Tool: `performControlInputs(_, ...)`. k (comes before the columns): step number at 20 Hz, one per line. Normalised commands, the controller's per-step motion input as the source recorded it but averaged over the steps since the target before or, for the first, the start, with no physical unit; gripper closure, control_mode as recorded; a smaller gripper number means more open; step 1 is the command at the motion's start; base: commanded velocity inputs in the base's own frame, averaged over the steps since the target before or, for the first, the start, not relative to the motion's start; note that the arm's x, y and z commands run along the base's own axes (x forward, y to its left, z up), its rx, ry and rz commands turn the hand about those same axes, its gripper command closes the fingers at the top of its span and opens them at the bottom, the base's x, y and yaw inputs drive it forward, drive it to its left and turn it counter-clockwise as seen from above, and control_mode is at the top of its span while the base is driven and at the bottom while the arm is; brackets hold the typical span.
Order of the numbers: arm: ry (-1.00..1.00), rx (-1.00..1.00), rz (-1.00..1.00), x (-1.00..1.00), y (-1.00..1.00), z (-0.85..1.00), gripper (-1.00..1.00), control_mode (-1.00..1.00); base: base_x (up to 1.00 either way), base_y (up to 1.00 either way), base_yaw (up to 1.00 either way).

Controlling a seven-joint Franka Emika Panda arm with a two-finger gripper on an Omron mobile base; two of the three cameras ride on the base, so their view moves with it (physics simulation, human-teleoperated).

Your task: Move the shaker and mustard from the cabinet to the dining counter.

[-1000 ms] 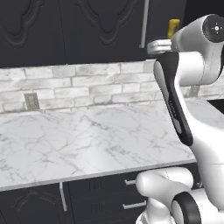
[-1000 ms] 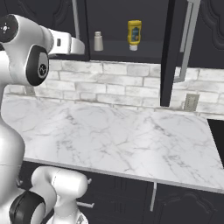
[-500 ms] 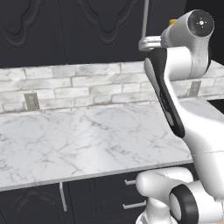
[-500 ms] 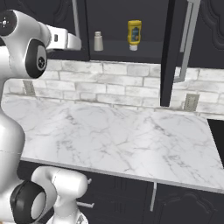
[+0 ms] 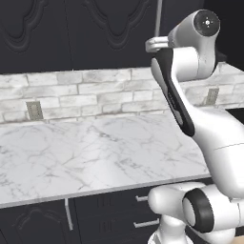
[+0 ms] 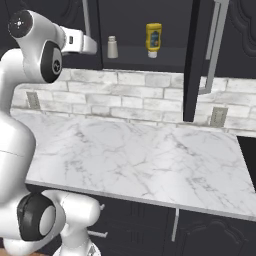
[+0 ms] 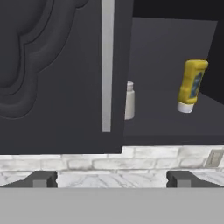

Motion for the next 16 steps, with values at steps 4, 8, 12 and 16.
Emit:
performControlInputs(4,0.00,0.00,0.01,0.43,0.08,0.00,-1.00,-1.00,0.00,0.00,0.00)
performControlInputs(8,0.00,0.00,0.01,0.41,0.00,0.00,-1.00,-1.00,0.00,0.00,0.00)
performControlInputs(12,0.00,0.00,0.01,0.43,0.00,0.00,-1.00,-1.00,0.00,0.00,0.00)
performControlInputs(16,0.00,0.00,0.01,0.42,0.00,-0.01,-1.00,-1.00,0.00,0.00,0.00)
